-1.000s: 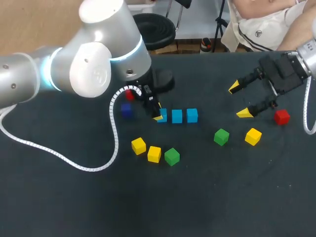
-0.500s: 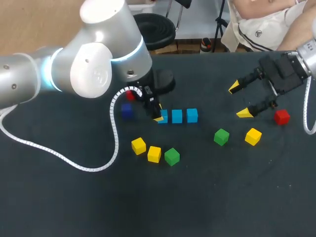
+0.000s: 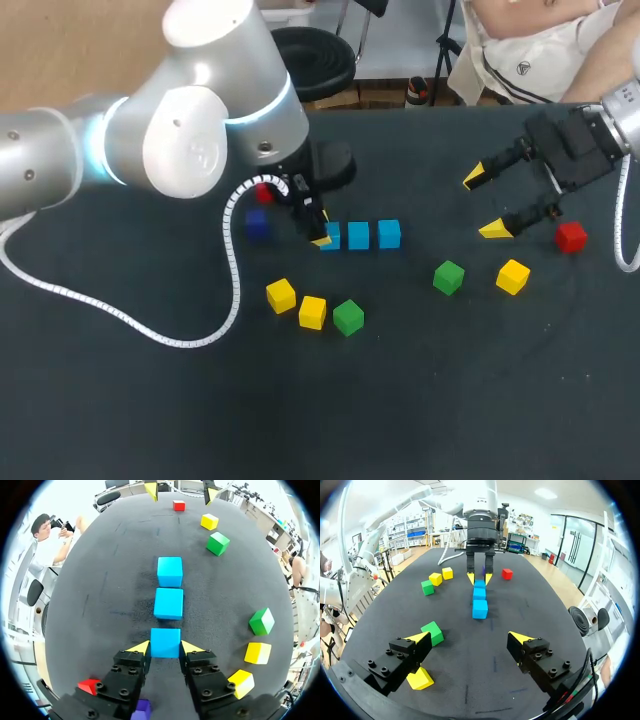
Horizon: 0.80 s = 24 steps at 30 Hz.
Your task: Place the blue cubes, place green cubes on the blue cubes, place the yellow cubes on the green cubes, then place the red cubes on the yellow cubes, and place purple cube on the red cubes.
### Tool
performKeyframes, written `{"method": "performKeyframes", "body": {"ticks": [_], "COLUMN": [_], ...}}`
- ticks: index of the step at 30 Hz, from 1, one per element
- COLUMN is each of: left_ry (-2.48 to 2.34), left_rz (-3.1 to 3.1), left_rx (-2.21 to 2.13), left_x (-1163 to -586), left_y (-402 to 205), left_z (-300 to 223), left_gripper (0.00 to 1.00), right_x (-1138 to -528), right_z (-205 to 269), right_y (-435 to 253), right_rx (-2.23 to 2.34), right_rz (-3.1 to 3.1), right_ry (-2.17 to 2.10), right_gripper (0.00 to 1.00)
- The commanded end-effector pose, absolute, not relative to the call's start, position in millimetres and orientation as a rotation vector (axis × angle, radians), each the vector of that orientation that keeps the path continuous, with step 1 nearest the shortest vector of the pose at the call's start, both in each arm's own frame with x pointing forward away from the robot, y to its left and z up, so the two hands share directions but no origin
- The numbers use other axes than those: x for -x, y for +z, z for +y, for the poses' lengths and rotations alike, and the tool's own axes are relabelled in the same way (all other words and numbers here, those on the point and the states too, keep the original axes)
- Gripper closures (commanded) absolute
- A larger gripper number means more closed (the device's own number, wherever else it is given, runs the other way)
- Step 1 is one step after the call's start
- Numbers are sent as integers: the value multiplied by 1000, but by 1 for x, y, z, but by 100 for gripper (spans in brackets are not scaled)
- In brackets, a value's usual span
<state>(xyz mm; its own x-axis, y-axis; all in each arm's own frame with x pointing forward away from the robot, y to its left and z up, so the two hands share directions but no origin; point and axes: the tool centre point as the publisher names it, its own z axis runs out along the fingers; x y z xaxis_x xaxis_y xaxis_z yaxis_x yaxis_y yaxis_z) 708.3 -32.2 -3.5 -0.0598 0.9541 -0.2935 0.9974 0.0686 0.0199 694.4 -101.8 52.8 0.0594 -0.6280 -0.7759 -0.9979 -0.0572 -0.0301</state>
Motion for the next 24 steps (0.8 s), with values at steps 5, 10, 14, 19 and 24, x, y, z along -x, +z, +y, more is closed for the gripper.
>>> {"method": "performKeyframes", "body": {"ticks": [5,10,14,19,24], "left_ry": [-289,-311,-393,-582,-637], "left_rz": [2119,2124,2091,1909,1833], "left_rx": [-1960,-1923,-1889,-1963,-1979], "left_x": [-710,-710,-711,-708,-703], "left_y": [-4,0,7,26,45], "left_z": [-34,-29,-21,-14,-6], "left_gripper": [0,0,0,0,0], "right_x": [-694,-694,-694,-694,-694], "right_z": [-102,-102,-102,-102,-102], "right_y": [53,53,53,53,53], "right_rx": [1749,1749,1749,1749,1749], "right_rz": [1627,1627,1627,1627,1627], "right_ry": [803,803,803,803,803], "right_gripper": [0,0,0,0,0]}}
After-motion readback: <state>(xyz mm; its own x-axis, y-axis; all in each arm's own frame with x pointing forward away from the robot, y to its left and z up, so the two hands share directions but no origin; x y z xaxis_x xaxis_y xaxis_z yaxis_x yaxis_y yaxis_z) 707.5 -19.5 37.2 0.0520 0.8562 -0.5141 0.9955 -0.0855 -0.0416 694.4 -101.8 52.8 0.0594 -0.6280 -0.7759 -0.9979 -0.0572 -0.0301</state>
